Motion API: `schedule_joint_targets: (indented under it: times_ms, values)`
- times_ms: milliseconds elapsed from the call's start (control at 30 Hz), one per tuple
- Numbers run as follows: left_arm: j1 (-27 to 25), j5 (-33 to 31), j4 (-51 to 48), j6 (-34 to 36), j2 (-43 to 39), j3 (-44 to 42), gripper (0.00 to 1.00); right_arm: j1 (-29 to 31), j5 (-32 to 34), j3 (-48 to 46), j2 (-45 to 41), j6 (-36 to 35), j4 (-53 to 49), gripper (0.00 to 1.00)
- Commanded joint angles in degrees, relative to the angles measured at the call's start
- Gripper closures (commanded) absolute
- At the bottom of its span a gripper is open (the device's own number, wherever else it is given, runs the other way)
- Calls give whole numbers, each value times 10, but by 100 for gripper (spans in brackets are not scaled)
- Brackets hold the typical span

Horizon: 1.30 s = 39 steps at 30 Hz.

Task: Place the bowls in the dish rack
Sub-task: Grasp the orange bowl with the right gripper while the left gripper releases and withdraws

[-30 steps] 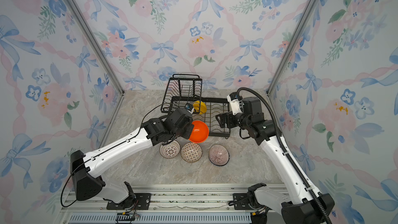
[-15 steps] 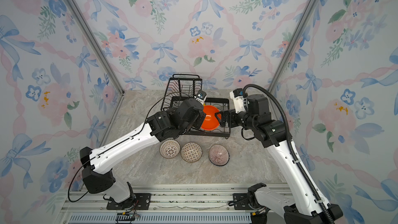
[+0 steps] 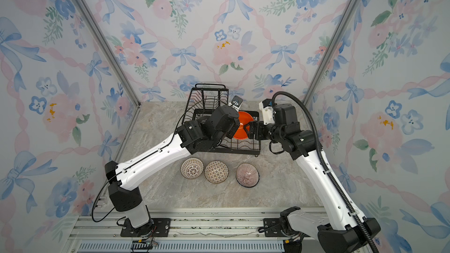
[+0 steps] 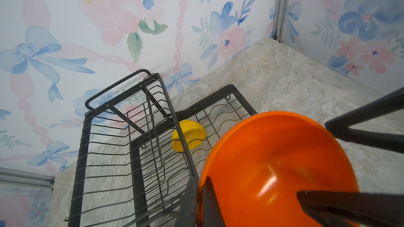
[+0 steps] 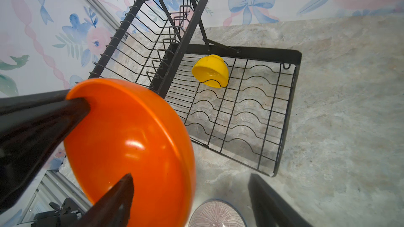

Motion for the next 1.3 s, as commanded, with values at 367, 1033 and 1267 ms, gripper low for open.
schedule_joint_targets:
  times_ms: [367,1033,1267]
  values:
    - [-2,-1,12,0,7,13,100,4,-8,-17,23,36,62,66]
    - [67,172,50,-47,-105,-143,37,-2,27,-29,10,-18,79,100]
    - [125,238,60,-74,-233,-270,2,-4,131,-62,18,-104,169,100]
